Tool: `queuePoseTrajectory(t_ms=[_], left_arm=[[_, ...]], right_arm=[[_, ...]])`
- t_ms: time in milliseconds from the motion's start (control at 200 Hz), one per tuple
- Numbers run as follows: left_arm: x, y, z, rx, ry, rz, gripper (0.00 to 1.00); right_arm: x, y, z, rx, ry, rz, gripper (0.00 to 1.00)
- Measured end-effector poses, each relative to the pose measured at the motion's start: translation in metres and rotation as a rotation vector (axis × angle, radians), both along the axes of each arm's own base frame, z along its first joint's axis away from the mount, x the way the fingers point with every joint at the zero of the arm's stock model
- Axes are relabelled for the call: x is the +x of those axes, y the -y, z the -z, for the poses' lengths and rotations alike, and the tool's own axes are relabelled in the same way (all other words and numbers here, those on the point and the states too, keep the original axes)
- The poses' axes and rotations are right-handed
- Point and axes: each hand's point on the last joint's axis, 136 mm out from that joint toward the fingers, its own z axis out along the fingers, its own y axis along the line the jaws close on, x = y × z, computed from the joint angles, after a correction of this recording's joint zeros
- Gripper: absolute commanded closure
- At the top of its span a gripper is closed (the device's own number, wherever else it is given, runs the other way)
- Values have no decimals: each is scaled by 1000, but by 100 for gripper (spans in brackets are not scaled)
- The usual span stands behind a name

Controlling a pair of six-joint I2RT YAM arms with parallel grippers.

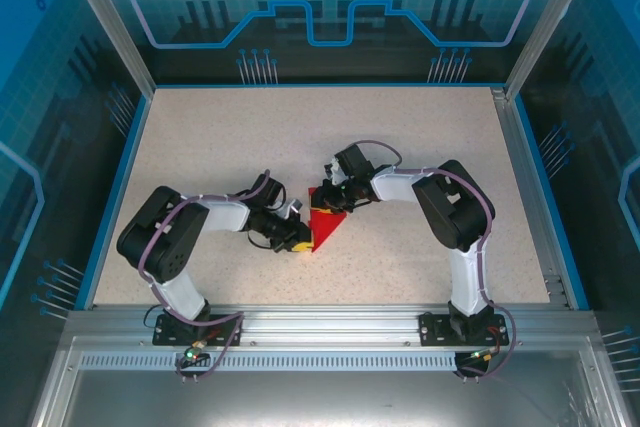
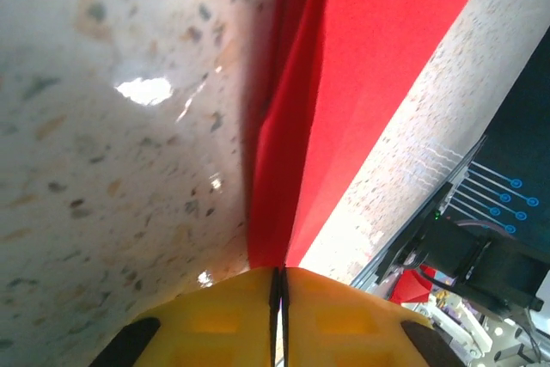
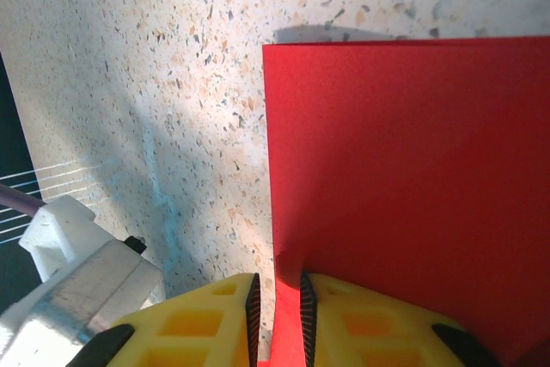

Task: Fold a paper plane with a square sheet of paper (pick it up from the middle)
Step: Fourth fold the wing at the center of the table.

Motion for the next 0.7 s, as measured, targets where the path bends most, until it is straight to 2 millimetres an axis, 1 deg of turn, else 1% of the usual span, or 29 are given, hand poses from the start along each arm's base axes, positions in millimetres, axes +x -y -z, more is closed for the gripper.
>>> queuePoseTrajectory(t_ms=[125, 370, 510, 700], left_arm=[[-6, -1, 1, 6, -16, 31, 86], [-9, -3, 0, 15, -25, 39, 85], [-5, -2, -9, 8, 3, 30, 83], [2, -2, -24, 6, 63, 13, 83]], right_arm=[[0, 0, 0, 0, 0, 0, 77], [0, 0, 0, 0, 0, 0, 77], [0, 0, 0, 0, 0, 0, 77], [0, 0, 0, 0, 0, 0, 77]])
